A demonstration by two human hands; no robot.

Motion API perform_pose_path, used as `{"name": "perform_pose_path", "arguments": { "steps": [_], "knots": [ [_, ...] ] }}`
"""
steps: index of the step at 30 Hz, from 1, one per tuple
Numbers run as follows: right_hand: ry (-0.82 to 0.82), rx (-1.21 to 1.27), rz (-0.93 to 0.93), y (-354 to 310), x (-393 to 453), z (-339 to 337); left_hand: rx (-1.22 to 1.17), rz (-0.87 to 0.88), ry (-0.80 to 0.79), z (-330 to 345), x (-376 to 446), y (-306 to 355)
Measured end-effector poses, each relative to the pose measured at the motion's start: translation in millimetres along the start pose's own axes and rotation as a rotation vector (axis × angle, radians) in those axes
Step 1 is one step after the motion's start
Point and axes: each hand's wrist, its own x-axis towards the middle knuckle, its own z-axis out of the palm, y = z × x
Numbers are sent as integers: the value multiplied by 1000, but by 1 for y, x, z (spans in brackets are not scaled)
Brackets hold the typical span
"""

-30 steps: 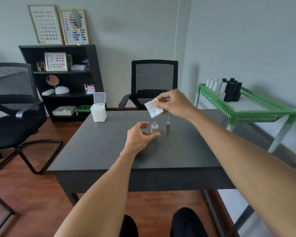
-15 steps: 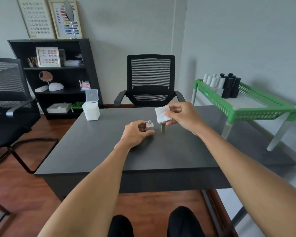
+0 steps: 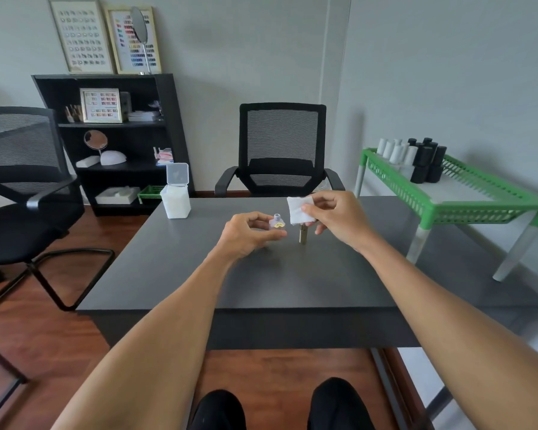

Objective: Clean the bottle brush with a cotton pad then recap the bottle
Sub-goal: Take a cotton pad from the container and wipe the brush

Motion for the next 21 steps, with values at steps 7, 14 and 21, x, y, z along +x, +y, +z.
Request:
{"name": "perform_pose_path", "arguments": {
  "steps": [7,14,21],
  "knots": [
    [35,-40,-45,-4,-3,8,-126,4,-140,-7,-10,21],
    [-67,-50,-60,-3,-5,12,-109,11,-149,0,-10,23],
    [-188,17,1,2,-3,11,-94,8,-146,4,-7,19]
  ]
}}
